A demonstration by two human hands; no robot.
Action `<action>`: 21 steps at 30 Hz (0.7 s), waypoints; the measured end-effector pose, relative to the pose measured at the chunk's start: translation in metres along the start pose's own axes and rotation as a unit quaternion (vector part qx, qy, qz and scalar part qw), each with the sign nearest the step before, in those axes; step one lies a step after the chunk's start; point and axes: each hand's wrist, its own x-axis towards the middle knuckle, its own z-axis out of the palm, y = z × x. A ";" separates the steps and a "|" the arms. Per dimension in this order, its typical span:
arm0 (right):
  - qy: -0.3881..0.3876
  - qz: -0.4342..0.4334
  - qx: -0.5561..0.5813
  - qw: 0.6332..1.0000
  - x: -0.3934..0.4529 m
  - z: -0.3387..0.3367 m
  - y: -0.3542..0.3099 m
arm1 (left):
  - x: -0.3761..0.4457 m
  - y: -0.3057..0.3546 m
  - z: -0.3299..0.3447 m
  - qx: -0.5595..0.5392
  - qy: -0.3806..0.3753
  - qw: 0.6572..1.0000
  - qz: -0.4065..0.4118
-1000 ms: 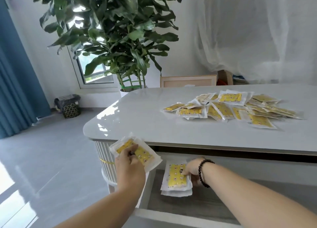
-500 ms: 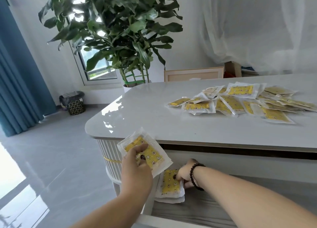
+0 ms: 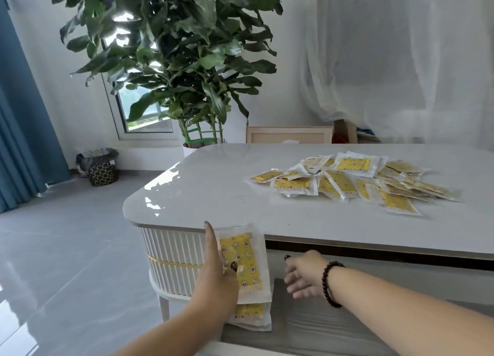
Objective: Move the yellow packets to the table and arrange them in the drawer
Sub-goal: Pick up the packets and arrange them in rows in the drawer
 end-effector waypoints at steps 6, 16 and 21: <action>-0.039 -0.108 0.074 0.991 -0.063 -0.023 -0.010 | -0.008 0.007 0.013 0.010 -0.057 0.998 0.030; -0.019 -0.173 0.030 0.984 -0.068 -0.030 0.006 | -0.015 0.019 0.028 -0.013 -0.050 0.998 0.034; 0.001 -0.175 0.001 0.985 -0.046 -0.024 0.018 | -0.009 0.013 0.034 0.014 -0.074 0.997 0.019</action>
